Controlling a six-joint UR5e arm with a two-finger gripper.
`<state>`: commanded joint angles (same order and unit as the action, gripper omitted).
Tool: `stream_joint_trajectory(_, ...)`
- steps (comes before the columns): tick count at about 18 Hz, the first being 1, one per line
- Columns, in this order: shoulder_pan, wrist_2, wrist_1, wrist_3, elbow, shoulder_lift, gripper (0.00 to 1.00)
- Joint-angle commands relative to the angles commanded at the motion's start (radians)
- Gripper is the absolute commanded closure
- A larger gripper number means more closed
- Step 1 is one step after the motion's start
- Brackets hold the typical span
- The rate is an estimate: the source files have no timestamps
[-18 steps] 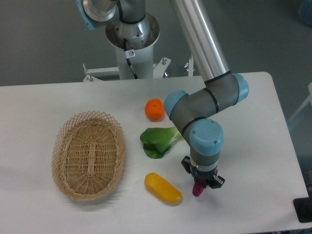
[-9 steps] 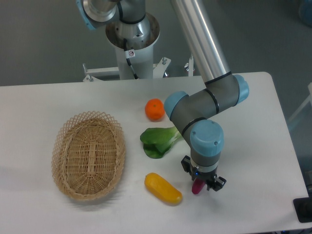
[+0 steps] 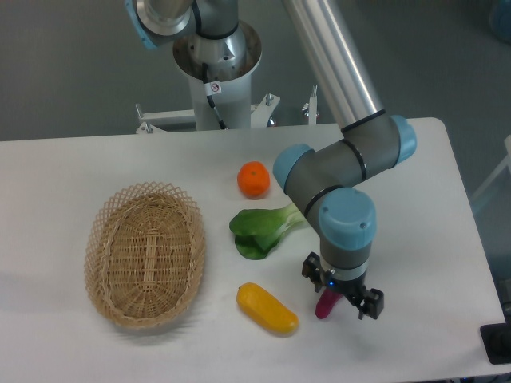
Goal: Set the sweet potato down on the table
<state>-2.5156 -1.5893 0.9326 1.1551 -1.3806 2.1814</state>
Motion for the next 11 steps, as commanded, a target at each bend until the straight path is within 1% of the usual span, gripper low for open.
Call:
stream_joint_trajectory(3, -0.051, 0.063, 0.009, 0.017, 0.006, -0.022, 0.00)
stream_joint_trajectory(4, -0.063, 0.065, 0.027, 0.032, 0.015, -0.023, 0.00)
stream_joint_trajectory(8, -0.095, 0.061, 0.138, 0.138, 0.075, -0.025, 0.00)
stream_joint_trajectory(11, -0.132, 0.061, 0.181, 0.201, 0.098, -0.026, 0.00)
